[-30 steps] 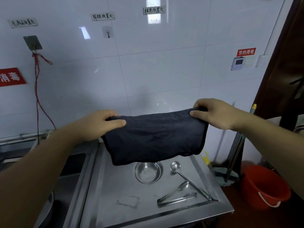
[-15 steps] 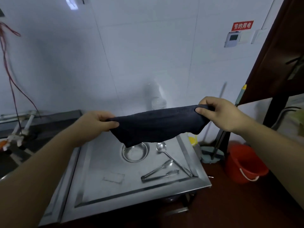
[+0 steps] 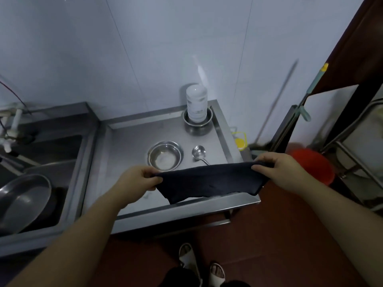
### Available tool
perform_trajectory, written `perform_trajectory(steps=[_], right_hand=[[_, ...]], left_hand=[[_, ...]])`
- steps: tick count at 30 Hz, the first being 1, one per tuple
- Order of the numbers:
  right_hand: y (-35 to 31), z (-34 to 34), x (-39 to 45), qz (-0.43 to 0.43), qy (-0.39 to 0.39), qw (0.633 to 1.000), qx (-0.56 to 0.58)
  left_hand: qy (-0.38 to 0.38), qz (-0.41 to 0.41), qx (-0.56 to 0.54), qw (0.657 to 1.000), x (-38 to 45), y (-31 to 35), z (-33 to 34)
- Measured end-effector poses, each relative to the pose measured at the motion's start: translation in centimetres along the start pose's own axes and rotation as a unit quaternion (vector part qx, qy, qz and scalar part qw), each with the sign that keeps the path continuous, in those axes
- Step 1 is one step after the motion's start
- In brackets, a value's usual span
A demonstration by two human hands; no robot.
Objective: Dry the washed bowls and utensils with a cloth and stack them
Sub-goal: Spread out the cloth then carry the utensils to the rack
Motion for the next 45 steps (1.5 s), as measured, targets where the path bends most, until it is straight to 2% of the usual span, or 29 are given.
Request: perform_trajectory(steps=[5, 9, 16, 20, 23, 29, 34, 37, 41, 43, 45], right_hand=[[2.9, 3.5, 0.1, 0.053, -0.039, 0.997, -0.041], [4.7, 6.5, -0.5, 0.101, -0.074, 0.99, -0.072], [8.6, 11.0, -2.8, 0.183, -0.152, 0.969, -0.072], [11.0, 12.2, -3.3, 0.206, -0.175, 0.96, -0.066], [12.6, 13.5, -2.3, 0.199, -0.188, 0.959, -0.075], [15.8, 17.2, 1.4, 0.164, -0.165, 0.966, -0.109], [16.9, 20.3, 4.5, 0.122, -0.144, 0.967, -0.169], [16.4, 21.5, 5.1, 0.052, -0.148, 0.96, -0.234], [16.3, 22.1, 5.0, 0.017, -0.111, 0.956, -0.271], [16.1, 22.1, 4.8, -0.022, -0.079, 0.961, -0.266], [15.8, 22.5, 4.3, -0.084, -0.069, 0.967, -0.232]], left_hand=[[-0.047, -0.014, 0.021, 0.999, 2.5, -3.3, 2.8], [-0.116, -0.015, 0.061, 0.991, 4.6, -5.8, 4.4], [-0.216, -0.036, 0.085, 0.972, 6.0, -9.8, 8.1], [-0.232, -0.071, 0.087, 0.966, 5.7, -12.0, 10.3], [-0.211, -0.093, 0.099, 0.968, 6.3, -13.3, 12.2], [-0.086, -0.124, 0.14, 0.979, 9.5, -15.0, 15.7], [-0.014, -0.158, 0.192, 0.968, 11.5, -16.9, 17.8], [0.028, -0.165, 0.212, 0.963, 12.1, -17.5, 18.3], [0.048, -0.182, 0.25, 0.95, 12.1, -18.5, 18.7], [0.061, -0.163, 0.283, 0.943, 11.9, -18.6, 18.6], [0.065, -0.102, 0.307, 0.944, 11.5, -18.4, 18.9]])
Point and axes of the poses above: each hand's wrist, its own x-axis towards the middle knuckle, its own z-axis out of the palm, y = z × x, the point moved 5 cm from there along x, towards the middle knuckle, and after that the axes turned 9 degrees about y, right-handed, at the moved point
